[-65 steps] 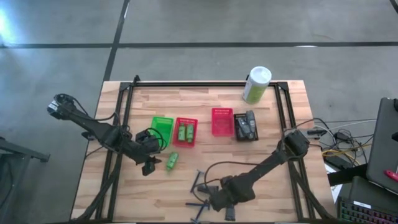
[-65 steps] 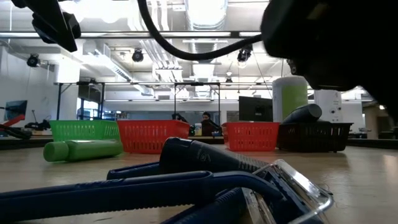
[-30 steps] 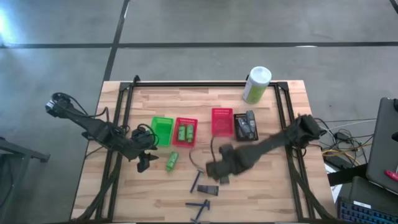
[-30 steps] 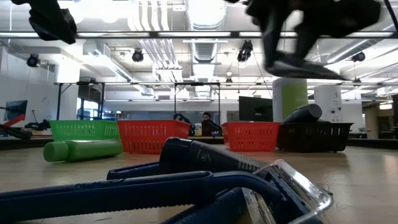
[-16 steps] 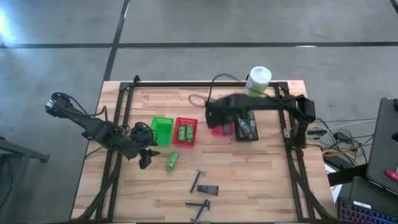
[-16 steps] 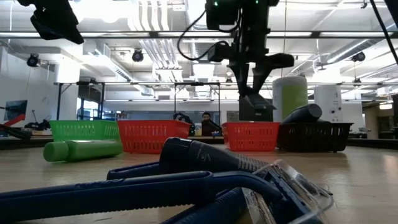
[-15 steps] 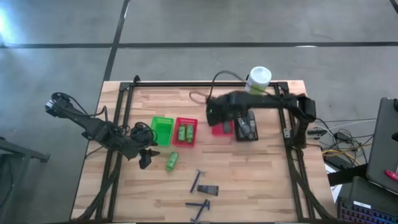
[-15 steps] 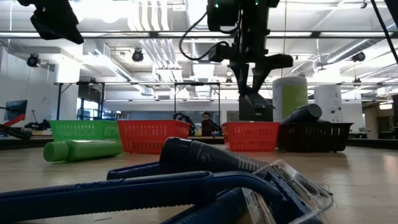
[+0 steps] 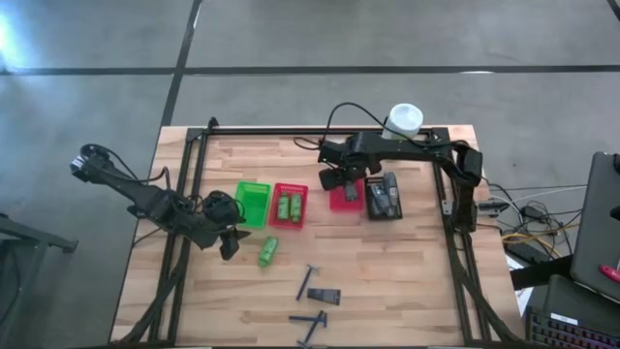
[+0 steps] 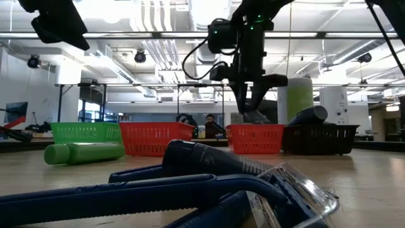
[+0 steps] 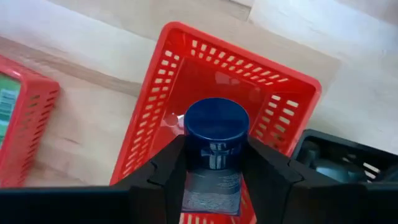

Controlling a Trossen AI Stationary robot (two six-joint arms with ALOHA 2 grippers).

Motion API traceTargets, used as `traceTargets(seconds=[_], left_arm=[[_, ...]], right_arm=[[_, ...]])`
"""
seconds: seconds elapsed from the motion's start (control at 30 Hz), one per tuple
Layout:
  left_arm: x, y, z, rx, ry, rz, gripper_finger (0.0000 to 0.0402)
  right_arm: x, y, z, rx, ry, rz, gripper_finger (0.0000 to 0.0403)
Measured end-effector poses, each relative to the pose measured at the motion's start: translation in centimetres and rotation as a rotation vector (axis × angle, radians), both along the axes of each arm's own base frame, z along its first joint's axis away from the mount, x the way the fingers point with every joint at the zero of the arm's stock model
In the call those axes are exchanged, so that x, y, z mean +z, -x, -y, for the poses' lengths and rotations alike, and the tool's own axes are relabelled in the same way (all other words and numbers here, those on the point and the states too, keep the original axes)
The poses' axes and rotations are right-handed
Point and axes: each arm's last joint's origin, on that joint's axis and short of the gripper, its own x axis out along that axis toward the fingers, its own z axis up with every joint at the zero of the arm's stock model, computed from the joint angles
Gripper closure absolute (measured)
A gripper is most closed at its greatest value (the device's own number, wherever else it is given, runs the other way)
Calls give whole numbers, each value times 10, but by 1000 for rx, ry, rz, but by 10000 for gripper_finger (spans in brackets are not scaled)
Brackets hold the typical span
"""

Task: Pick & Place Travel size toiletries
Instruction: Put the black shaving cream into the right red basket

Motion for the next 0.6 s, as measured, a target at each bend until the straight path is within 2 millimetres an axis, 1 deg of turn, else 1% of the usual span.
traceTargets(seconds=[0.1,0.33,0.43,0.5,0.6], left_arm=[[-1,0,0,5,3,-3,195],[-2,0,0,4,2,-4,195],[-2,0,0,4,1,-5,195],[-2,1,0,4,0,-8,195],[-2,1,0,4,0,-8,195]], right_arm=[[0,-1,1,11,3,-1,254],[13,2,-4,25,26,40,177],[13,2,-6,28,25,35,149],[14,1,-10,40,30,36,134],[23,-2,-23,61,59,58,115]])
